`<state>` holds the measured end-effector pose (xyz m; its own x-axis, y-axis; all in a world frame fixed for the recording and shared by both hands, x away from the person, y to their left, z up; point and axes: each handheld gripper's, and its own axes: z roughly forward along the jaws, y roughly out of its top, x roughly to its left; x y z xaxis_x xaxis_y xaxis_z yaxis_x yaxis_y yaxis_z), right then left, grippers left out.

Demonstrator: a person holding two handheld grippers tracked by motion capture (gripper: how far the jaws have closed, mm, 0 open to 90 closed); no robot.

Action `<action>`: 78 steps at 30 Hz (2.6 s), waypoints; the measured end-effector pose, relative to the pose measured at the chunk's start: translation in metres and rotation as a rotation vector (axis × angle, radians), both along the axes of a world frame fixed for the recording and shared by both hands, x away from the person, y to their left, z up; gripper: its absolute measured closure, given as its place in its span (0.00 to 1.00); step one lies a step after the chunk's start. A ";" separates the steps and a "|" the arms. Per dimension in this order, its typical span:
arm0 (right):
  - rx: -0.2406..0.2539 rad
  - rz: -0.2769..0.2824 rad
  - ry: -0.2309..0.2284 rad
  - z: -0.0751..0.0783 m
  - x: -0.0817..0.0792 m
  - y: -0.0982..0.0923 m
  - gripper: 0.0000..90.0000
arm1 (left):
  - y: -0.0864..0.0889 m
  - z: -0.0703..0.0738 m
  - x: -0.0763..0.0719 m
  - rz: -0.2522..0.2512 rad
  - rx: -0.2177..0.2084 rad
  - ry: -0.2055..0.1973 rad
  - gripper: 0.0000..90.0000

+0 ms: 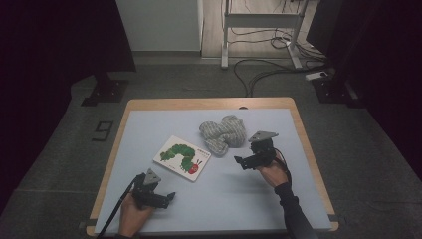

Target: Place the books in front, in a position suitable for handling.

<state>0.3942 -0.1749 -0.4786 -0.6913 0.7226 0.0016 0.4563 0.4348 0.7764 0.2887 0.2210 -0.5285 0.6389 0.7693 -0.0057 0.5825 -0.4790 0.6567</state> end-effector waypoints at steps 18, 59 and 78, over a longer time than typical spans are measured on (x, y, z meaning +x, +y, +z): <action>0.014 0.000 0.009 0.004 0.042 0.027 0.00 | 0.000 0.000 0.000 -0.001 0.000 0.000 0.00; -0.135 -0.090 0.053 -0.040 0.104 0.070 0.10 | 0.000 0.000 0.000 -0.003 0.003 -0.001 0.00; -0.100 -0.125 0.051 -0.031 0.098 0.051 0.64 | 0.000 0.000 0.000 -0.002 0.003 -0.001 0.00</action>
<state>0.4926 -0.1236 -0.5096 -0.5967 0.8014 -0.0417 0.5494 0.4458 0.7067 0.2887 0.2211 -0.5284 0.6406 0.7679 -0.0024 0.5807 -0.4823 0.6559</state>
